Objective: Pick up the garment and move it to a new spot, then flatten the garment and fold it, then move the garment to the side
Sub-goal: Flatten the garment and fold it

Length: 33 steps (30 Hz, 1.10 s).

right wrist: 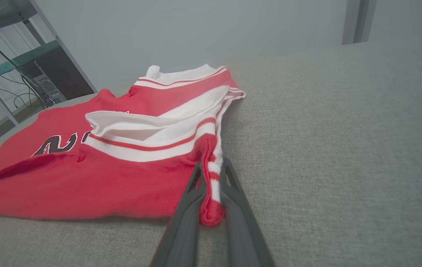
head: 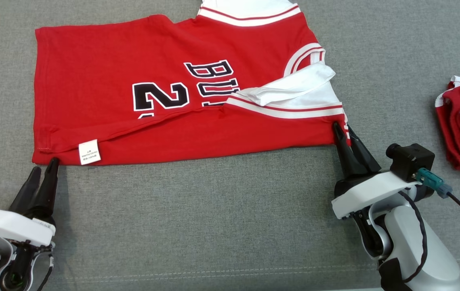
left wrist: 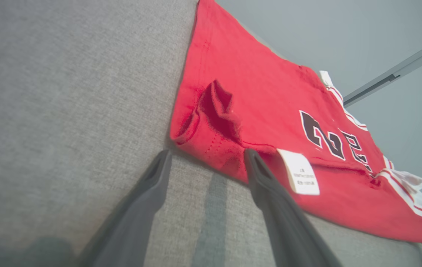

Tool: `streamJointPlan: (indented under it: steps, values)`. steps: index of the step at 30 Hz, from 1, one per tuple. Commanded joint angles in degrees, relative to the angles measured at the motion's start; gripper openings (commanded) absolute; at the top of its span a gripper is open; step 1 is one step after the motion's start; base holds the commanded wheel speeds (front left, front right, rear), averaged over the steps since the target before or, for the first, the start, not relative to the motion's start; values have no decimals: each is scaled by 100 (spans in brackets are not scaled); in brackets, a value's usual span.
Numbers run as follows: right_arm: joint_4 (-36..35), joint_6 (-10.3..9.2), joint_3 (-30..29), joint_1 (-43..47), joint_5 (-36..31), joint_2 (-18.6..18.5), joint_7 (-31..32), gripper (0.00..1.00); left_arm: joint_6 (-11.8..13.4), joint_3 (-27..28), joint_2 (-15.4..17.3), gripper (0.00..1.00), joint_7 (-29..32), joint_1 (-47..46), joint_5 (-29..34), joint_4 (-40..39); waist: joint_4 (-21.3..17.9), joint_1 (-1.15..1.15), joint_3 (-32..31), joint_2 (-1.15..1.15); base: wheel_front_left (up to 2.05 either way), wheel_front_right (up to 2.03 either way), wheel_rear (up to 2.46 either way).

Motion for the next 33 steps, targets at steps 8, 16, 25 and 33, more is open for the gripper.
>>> streamJointPlan:
  steps: [8,16,25,33]
  values:
    - [-113,-1,144,84,73,34,-18,0,7,315,327,100,221,152,-1004,-221,-37,0,-25,0,0,0,0]
    - [-214,-1,264,51,114,34,-18,0,7,642,337,82,623,113,-1275,-149,-127,0,83,0,0,0,0]
    - [-339,-1,340,-20,138,34,-18,0,7,968,142,0,1149,46,-1589,-167,-123,0,167,0,0,0,0]
    - [-339,-1,363,-61,155,34,-18,0,7,1721,-215,0,2005,191,-2052,-545,-93,0,192,0,0,0,0]
